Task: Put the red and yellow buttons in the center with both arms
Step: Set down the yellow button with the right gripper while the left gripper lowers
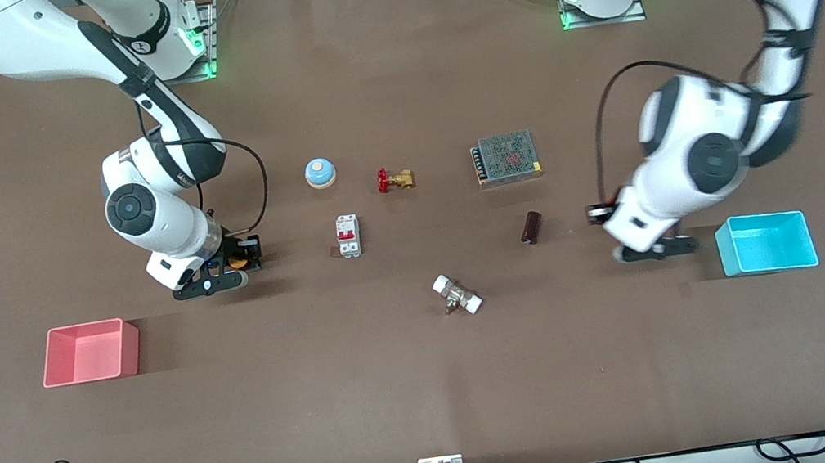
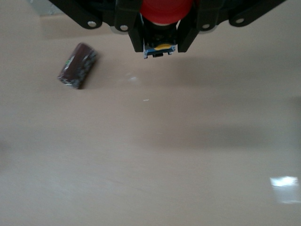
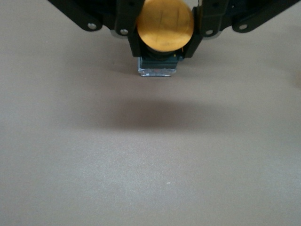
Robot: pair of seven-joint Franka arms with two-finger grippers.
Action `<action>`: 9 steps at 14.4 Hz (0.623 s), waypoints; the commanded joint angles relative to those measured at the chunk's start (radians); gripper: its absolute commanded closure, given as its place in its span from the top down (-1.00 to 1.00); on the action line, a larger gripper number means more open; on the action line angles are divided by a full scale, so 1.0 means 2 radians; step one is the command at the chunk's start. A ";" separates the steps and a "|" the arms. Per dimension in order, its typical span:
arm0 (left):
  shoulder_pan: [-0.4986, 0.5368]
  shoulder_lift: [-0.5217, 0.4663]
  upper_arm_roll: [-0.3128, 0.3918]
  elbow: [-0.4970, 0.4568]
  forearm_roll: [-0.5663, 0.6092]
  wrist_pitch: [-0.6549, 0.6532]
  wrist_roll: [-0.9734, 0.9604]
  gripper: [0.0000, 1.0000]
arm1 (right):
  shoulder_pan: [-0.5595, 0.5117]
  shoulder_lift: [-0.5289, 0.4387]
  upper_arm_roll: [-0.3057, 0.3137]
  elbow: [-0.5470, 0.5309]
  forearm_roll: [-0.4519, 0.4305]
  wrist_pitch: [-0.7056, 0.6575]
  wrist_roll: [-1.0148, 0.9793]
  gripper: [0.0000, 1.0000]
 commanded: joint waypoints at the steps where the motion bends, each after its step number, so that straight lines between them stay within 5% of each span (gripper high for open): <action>1: 0.006 -0.018 0.002 -0.064 0.041 0.066 -0.020 -0.39 | 0.003 0.002 -0.001 0.003 -0.009 0.004 0.009 0.04; 2: 0.006 -0.018 0.002 -0.069 0.059 0.067 -0.035 -0.39 | 0.003 0.003 -0.001 0.003 -0.009 0.004 0.008 0.11; 3: 0.006 -0.018 0.002 -0.080 0.072 0.072 -0.049 -0.39 | 0.003 0.004 -0.001 0.007 -0.009 0.004 0.007 0.58; 5: 0.004 -0.018 0.001 -0.100 0.083 0.106 -0.070 -0.39 | 0.001 0.000 -0.001 0.021 -0.009 -0.002 0.002 1.00; 9: 0.006 -0.018 0.001 -0.144 0.083 0.179 -0.080 -0.37 | -0.013 -0.022 -0.002 0.104 0.008 -0.120 -0.005 1.00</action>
